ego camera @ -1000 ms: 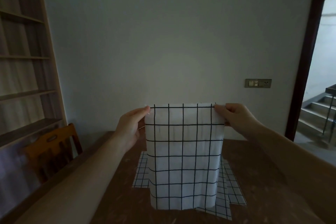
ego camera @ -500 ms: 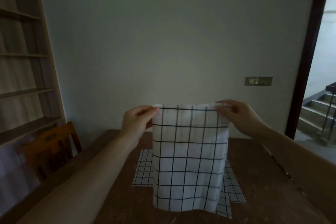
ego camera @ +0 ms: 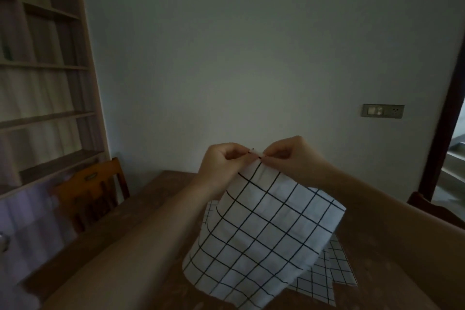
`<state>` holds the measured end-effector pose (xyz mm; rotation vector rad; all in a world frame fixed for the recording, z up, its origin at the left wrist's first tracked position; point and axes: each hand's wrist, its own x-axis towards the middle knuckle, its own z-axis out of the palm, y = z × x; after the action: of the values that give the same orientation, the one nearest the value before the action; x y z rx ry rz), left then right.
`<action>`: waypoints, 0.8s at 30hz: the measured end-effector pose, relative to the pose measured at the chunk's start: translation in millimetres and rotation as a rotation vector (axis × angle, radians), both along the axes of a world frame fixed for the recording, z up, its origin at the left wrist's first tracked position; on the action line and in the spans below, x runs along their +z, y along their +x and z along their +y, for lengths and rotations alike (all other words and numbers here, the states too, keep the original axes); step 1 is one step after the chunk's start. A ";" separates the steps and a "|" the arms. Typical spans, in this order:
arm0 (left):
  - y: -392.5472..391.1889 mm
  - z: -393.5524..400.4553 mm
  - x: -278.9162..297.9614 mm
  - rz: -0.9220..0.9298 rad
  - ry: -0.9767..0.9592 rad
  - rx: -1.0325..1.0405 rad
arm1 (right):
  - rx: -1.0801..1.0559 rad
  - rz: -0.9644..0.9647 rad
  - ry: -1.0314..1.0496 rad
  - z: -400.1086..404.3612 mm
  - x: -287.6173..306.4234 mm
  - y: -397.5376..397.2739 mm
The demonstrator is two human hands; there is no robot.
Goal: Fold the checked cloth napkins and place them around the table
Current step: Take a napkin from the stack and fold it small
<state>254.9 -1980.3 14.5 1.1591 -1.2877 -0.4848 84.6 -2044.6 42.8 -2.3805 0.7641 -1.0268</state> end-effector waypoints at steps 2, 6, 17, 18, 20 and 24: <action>8.4 4.1 -2.5 -0.058 0.087 -0.029 | -0.014 -0.002 -0.015 -3.4 2.4 1.6; 29.9 14.2 -19.1 -0.310 0.245 -0.101 | -0.041 0.022 -0.064 -9.0 19.4 -7.2; 1.8 0.7 -13.7 -0.372 0.197 -0.163 | 0.005 0.003 -0.036 -22.2 22.3 -16.0; -1.7 -1.7 -10.9 -0.352 0.175 -0.164 | 0.022 0.003 -0.024 -21.9 24.4 -17.7; -2.6 -5.0 -11.1 -0.373 0.172 -0.185 | 0.054 -0.035 -0.026 -19.2 27.3 -19.2; -4.5 -7.0 -15.5 -0.337 0.216 -0.227 | 0.045 -0.109 -0.038 -15.6 34.8 -19.5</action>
<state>250.4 -1987.3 -0.9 1.3196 -1.7031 -0.6247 65.0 -2060.1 77.5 -2.3406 0.6547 -1.1510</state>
